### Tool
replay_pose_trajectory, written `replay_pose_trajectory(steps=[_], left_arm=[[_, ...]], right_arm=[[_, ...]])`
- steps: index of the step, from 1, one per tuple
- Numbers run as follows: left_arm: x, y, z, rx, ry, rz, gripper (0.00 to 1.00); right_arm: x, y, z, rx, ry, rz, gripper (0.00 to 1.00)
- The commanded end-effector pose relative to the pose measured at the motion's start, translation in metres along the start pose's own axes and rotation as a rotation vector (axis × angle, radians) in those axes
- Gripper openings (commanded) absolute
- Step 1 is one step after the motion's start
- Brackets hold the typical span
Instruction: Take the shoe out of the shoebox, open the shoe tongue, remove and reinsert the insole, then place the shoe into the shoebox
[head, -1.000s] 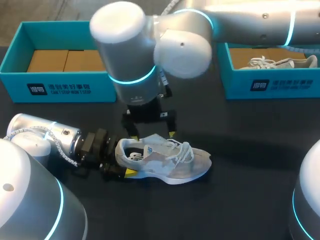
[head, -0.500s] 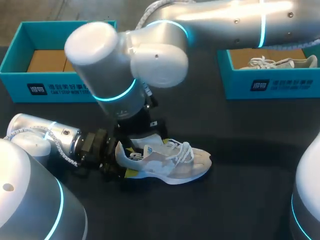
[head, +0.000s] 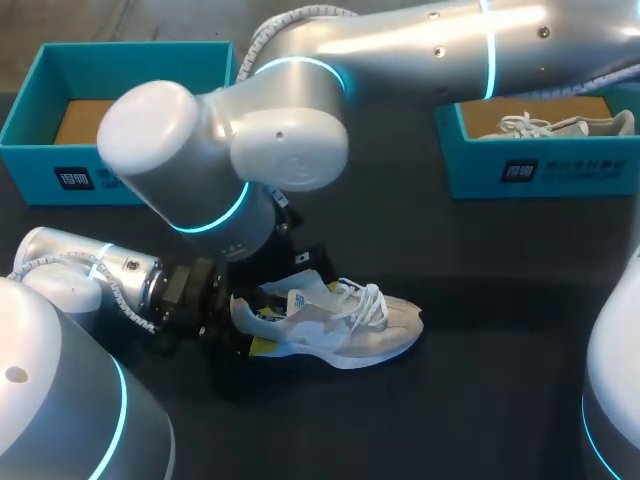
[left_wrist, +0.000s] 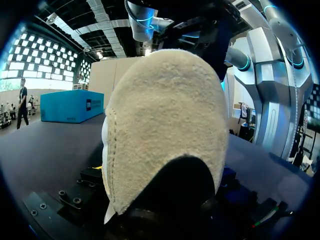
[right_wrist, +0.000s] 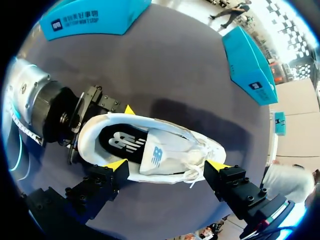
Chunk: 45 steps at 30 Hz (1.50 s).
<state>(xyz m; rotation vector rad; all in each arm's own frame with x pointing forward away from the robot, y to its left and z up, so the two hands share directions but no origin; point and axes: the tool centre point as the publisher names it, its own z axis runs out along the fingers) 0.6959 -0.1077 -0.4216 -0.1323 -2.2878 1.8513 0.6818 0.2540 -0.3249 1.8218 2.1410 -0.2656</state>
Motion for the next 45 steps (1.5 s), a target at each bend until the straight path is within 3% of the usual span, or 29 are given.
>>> replay_pose_trajectory(steps=[1, 29, 45], left_arm=[[-0.001, 0.002, -0.001, 0.0, 0.002, 0.0, 0.0], [-0.001, 0.002, -0.001, 0.0, 0.002, 0.0, 0.0], [-0.001, 0.002, -0.001, 0.0, 0.002, 0.0, 0.0]], right_arm=[[0.006, -0.003, 0.003, -0.009, -0.061, 0.487, 1.0], [-0.017, 0.001, 0.032, 0.0, -0.079, 0.851, 1.0], [-0.042, -0.01, 0.011, -0.026, -0.084, 0.942, 1.0]])
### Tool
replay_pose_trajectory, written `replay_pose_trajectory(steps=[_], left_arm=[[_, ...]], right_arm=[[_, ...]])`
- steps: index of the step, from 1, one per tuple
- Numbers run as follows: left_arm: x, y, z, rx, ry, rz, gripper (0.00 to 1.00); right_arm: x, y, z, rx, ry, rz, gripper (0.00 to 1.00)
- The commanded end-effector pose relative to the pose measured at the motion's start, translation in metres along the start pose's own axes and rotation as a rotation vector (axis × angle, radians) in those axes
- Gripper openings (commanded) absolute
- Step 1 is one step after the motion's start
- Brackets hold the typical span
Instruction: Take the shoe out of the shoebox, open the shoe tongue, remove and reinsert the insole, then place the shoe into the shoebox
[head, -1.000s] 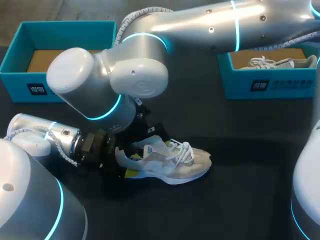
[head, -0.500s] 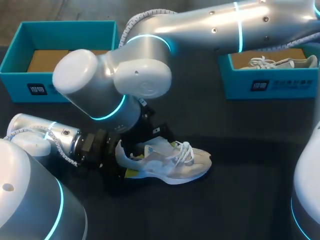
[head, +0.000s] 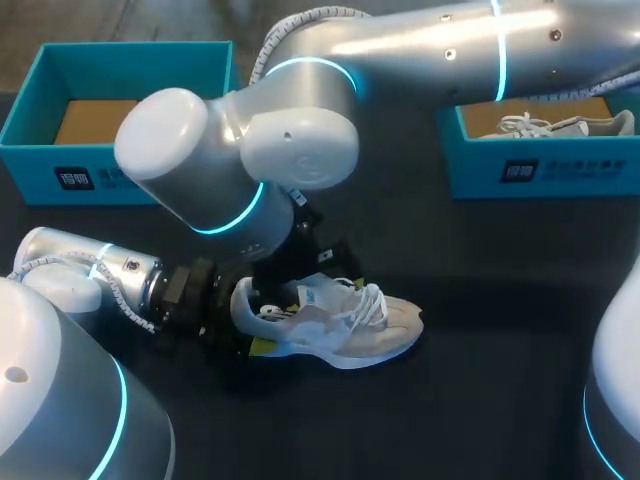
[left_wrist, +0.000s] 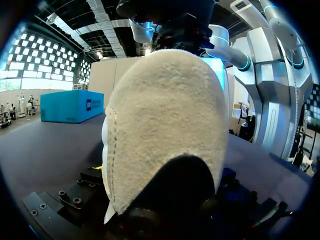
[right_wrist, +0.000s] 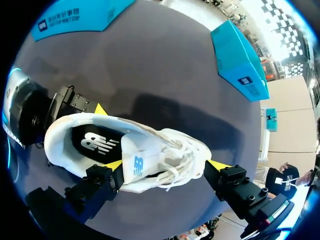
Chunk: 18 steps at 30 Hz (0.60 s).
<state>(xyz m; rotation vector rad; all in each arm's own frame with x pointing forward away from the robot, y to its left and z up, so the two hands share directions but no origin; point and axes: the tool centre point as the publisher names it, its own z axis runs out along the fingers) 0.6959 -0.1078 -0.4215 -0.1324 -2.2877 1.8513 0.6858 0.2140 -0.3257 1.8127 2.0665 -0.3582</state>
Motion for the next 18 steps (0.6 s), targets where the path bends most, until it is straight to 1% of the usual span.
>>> replay_pose_trajectory(steps=[1, 7, 12, 15, 18], left_arm=[[-0.001, 0.002, -0.001, 0.0, 0.002, 0.0, 0.0], [-0.001, 0.002, -0.001, 0.0, 0.002, 0.0, 0.0], [-0.001, 0.002, -0.001, 0.0, 0.002, 0.0, 0.0], [-0.001, 0.002, -0.001, 0.0, 0.002, 0.0, 0.0], [-0.001, 0.002, -0.001, 0.0, 0.002, 0.0, 0.0]], right_arm=[[-0.008, -0.007, -0.004, -0.01, 0.009, 0.926, 1.0], [-0.021, -0.007, -0.006, -0.005, 0.007, 0.945, 1.0], [-0.034, -0.007, 0.001, 0.021, 0.028, 0.973, 1.0], [-0.033, -0.006, 0.003, 0.033, 0.056, 0.976, 1.0], [-0.026, -0.002, 0.005, 0.034, 0.074, 0.967, 1.0]])
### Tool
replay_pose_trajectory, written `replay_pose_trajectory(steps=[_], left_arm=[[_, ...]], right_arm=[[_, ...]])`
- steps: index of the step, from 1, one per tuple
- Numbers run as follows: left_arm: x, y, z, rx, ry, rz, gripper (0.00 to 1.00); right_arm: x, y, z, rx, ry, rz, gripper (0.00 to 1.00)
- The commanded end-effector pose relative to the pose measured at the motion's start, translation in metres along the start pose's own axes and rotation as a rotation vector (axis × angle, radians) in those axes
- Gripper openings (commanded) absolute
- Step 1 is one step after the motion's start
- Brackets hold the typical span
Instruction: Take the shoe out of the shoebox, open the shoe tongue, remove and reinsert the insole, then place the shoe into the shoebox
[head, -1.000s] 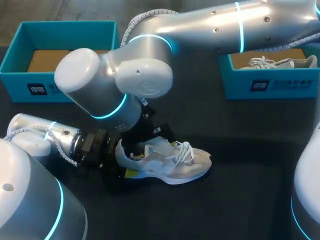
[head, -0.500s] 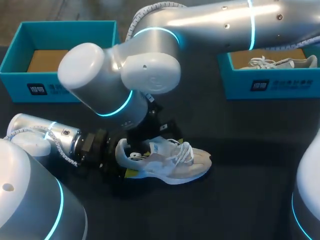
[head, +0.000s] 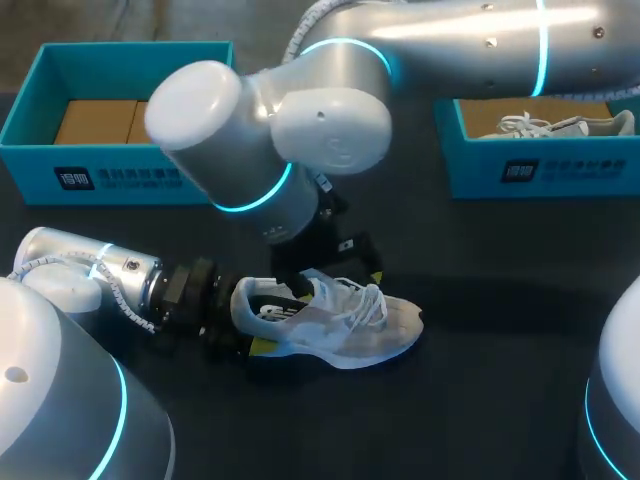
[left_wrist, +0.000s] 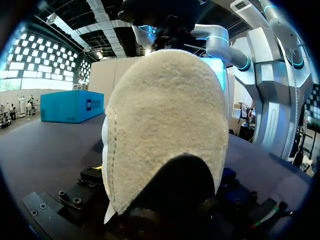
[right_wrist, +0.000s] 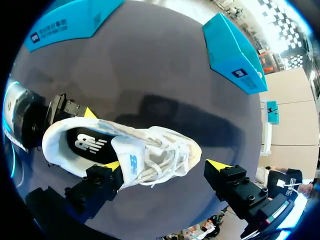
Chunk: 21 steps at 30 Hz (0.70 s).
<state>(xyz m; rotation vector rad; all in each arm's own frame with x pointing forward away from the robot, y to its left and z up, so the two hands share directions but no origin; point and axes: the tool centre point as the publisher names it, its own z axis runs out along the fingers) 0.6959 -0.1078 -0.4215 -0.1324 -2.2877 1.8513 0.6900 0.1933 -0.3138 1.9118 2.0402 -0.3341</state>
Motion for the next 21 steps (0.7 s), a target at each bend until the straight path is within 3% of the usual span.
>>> replay_pose_trajectory(steps=[1, 14, 21], left_arm=[[-0.001, 0.002, -0.001, 0.0, 0.002, 0.0, 0.0], [-0.001, 0.002, -0.001, 0.0, 0.002, 0.0, 0.0], [-0.001, 0.002, -0.001, 0.0, 0.002, 0.0, 0.0]], right_arm=[[0.0, -0.003, 0.007, -0.01, 0.048, 0.905, 1.0], [0.011, -0.013, 0.009, 0.038, 0.119, 0.942, 1.0], [0.0, -0.015, 0.005, 0.043, 0.112, 0.968, 1.0]])
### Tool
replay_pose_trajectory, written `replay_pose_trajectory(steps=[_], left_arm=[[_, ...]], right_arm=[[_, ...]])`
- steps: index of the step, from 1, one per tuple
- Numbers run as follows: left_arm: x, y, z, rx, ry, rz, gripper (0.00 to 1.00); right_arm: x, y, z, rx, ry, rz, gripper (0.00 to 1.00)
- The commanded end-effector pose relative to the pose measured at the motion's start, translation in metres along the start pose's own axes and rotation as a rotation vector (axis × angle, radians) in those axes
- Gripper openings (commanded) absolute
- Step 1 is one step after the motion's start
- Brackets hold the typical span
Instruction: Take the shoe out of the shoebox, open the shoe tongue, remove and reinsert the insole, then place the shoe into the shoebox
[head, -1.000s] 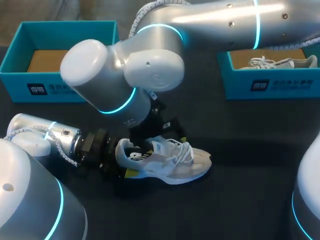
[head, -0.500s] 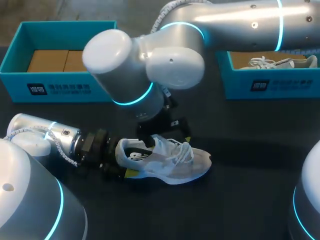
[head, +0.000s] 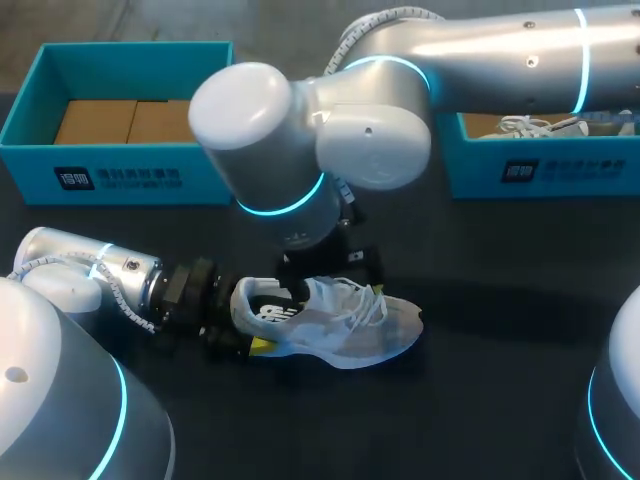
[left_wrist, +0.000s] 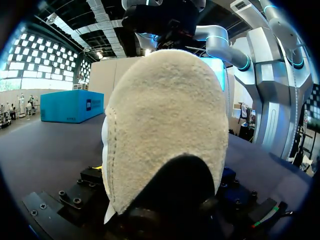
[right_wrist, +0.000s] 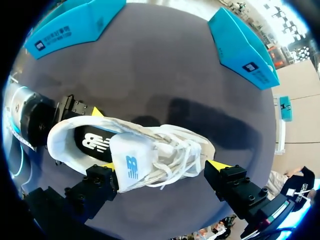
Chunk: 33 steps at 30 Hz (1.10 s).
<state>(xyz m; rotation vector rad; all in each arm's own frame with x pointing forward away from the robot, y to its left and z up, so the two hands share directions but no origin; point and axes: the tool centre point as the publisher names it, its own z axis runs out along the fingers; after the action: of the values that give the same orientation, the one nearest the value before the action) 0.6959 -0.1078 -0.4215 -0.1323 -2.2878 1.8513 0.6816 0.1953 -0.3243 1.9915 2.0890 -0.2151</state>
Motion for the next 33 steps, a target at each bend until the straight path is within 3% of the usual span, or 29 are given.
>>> replay_pose_trajectory(steps=[1, 3, 7, 9, 10, 33], left_arm=[[-0.001, 0.002, -0.001, 0.0, 0.002, 0.0, 0.0], [-0.001, 0.002, -0.001, 0.0, 0.002, 0.0, 0.0], [-0.001, 0.002, -0.001, 0.0, 0.002, 0.0, 0.0], [-0.001, 0.002, -0.001, 0.0, 0.002, 0.0, 0.0], [-0.001, 0.002, -0.001, 0.0, 0.002, 0.0, 0.0], [-0.001, 0.002, -0.001, 0.0, 0.002, 0.0, 0.0]], right_arm=[[-0.007, -0.006, -0.004, -0.007, -0.001, 0.95, 1.0], [-0.01, -0.006, -0.005, -0.002, 0.009, 0.957, 0.85], [-0.01, -0.002, -0.002, 0.015, 0.031, 0.95, 0.8], [-0.008, -0.001, 0.0, 0.026, 0.048, 0.946, 0.55], [-0.007, 0.0, 0.001, 0.029, 0.055, 0.942, 0.49], [0.002, -0.005, -0.007, 0.039, 0.112, 0.925, 0.27]])
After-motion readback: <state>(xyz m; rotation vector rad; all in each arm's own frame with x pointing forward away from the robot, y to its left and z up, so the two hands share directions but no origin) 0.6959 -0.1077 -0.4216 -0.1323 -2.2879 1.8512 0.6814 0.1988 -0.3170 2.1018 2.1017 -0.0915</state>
